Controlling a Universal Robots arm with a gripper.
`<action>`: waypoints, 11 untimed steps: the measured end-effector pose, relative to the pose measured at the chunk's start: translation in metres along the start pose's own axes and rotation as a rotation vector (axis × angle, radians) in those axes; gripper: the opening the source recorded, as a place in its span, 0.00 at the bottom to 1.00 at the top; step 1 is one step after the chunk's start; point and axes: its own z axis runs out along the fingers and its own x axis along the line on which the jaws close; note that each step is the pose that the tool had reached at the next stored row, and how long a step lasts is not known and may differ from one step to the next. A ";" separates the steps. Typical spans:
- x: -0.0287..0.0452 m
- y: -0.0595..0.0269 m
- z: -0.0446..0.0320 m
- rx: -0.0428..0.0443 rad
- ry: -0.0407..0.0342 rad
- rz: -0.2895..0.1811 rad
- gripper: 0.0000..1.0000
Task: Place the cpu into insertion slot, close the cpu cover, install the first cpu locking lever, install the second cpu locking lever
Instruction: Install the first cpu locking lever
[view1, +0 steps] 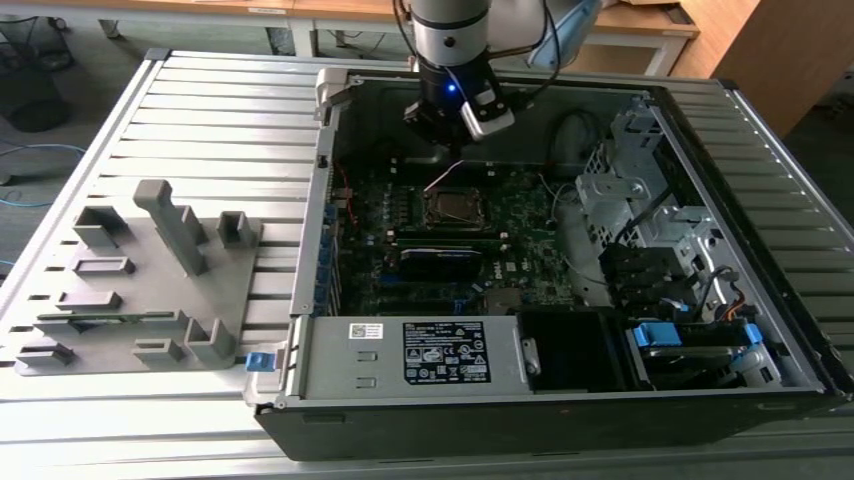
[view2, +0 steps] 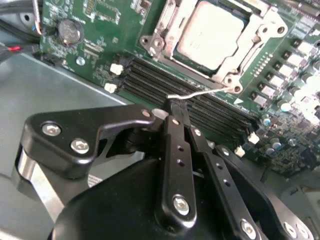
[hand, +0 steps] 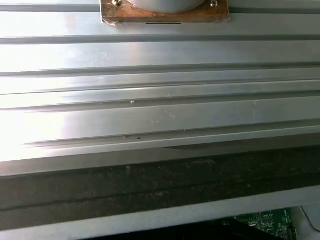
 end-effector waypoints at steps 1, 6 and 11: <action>0.0029 -0.0003 0.0007 -0.0004 -0.0042 0.000 0.11; 0.0115 -0.0014 0.0032 -0.0016 -0.0139 -0.001 0.11; 0.0171 -0.0021 0.0047 -0.0024 -0.0201 -0.002 0.11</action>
